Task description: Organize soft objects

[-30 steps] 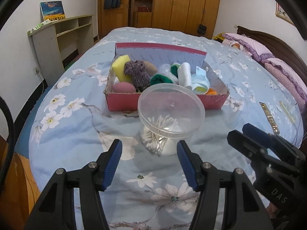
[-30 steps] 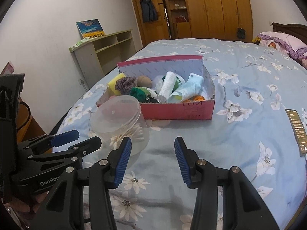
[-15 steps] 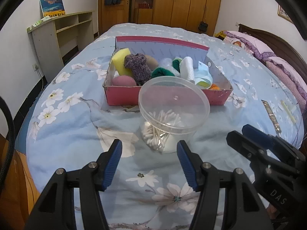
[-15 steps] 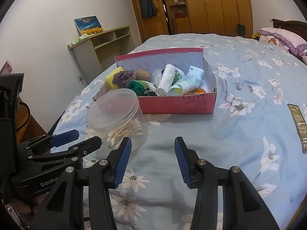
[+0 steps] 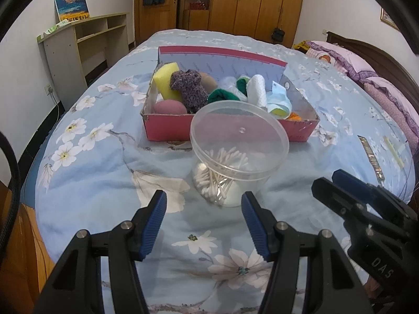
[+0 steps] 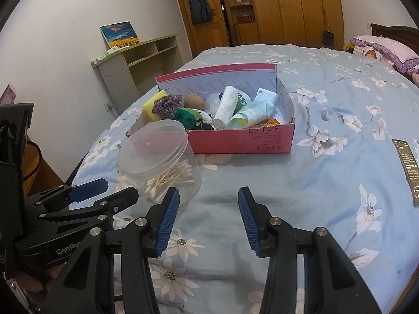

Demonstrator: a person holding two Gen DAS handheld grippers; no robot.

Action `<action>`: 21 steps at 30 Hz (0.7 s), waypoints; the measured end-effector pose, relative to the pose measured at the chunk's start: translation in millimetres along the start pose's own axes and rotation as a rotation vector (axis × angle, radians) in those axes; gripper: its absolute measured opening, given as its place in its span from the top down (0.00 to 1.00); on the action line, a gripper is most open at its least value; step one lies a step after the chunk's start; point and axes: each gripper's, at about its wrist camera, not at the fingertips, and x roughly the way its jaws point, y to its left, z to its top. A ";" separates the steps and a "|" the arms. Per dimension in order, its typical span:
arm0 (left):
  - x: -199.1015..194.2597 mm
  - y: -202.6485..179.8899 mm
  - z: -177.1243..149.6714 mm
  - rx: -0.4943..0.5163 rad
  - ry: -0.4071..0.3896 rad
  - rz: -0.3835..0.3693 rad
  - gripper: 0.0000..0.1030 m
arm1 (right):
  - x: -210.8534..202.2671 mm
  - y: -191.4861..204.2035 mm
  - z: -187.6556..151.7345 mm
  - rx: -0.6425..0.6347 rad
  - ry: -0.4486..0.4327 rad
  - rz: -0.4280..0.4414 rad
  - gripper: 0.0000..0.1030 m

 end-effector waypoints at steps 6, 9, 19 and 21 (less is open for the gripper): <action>0.5 0.2 -0.5 -0.001 0.002 0.003 0.39 | 0.4 0.2 -0.9 -0.001 0.004 0.002 0.54; 0.7 0.2 -0.8 -0.001 0.002 0.003 0.39 | 0.8 0.4 -1.3 -0.001 0.004 0.002 0.54; 1.9 0.4 -1.6 -0.001 0.005 0.003 0.39 | 2.2 0.2 -2.9 0.003 0.006 0.002 0.54; 2.5 0.5 -2.3 -0.001 0.006 0.003 0.39 | 2.2 0.3 -3.0 0.003 0.006 0.002 0.54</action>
